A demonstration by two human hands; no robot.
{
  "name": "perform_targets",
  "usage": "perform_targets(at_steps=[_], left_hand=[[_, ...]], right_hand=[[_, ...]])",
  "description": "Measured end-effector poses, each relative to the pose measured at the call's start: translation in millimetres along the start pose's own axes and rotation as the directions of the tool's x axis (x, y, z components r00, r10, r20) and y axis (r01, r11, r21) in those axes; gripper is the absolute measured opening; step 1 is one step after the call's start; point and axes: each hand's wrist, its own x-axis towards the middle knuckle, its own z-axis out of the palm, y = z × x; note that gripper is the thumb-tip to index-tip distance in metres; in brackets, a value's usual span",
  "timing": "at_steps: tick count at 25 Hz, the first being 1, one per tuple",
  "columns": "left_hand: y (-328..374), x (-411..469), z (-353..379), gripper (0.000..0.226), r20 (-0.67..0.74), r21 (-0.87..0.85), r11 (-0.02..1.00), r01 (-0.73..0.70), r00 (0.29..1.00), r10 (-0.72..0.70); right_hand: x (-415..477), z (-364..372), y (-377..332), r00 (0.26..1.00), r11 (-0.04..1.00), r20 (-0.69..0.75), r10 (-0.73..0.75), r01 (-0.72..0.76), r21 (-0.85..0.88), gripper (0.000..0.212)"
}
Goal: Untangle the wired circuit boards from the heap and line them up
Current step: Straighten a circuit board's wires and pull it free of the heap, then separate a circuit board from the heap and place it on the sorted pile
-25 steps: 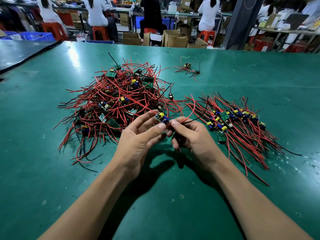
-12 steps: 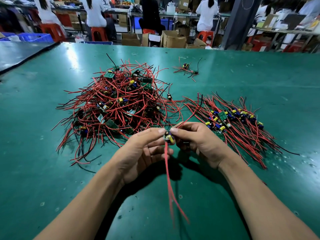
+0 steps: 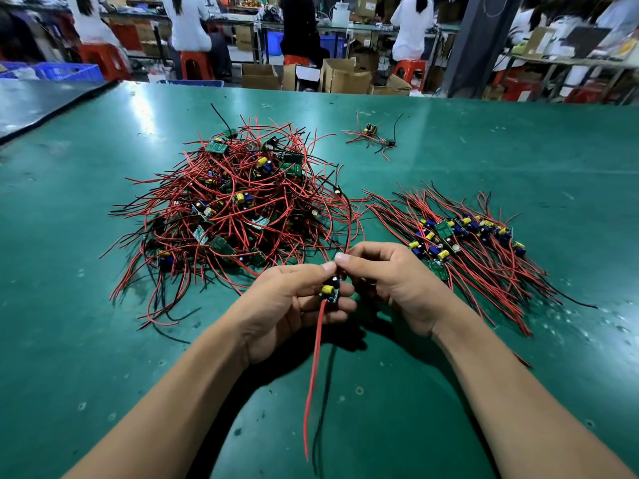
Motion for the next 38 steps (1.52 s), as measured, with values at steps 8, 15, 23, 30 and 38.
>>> perform_targets(at_steps=[8,15,23,30,38], left_hand=[[0.2,2.1,1.4,0.015,-0.028,0.074,0.997,0.008,1.000,-0.006],[-3.5,2.4,11.2,0.013,-0.066,0.113,0.993,0.020,0.998,-0.013],[-7.4,4.7,11.1,0.013,-0.120,0.155,0.987,-0.033,0.991,0.052],[-7.7,-2.6,12.4,0.018,-0.011,0.319,0.947,-0.035,0.999,0.041],[-7.0,-1.0,11.2,0.020,-0.022,0.287,0.958,-0.024,0.999,0.032]], right_hand=[[9.1,4.9,4.6,0.968,0.998,-0.247,0.045,-0.032,0.056,0.020],[10.1,8.7,7.3,0.982,0.984,-0.160,0.103,-0.078,0.159,0.018],[7.8,9.7,7.3,0.978,0.987,-0.145,0.148,-0.137,0.082,0.019],[17.2,-4.8,3.8,0.928,0.938,-0.324,0.183,-0.067,0.339,0.025],[17.3,-8.9,-1.1,0.953,0.677,-0.081,0.293,-0.147,0.722,0.021]])
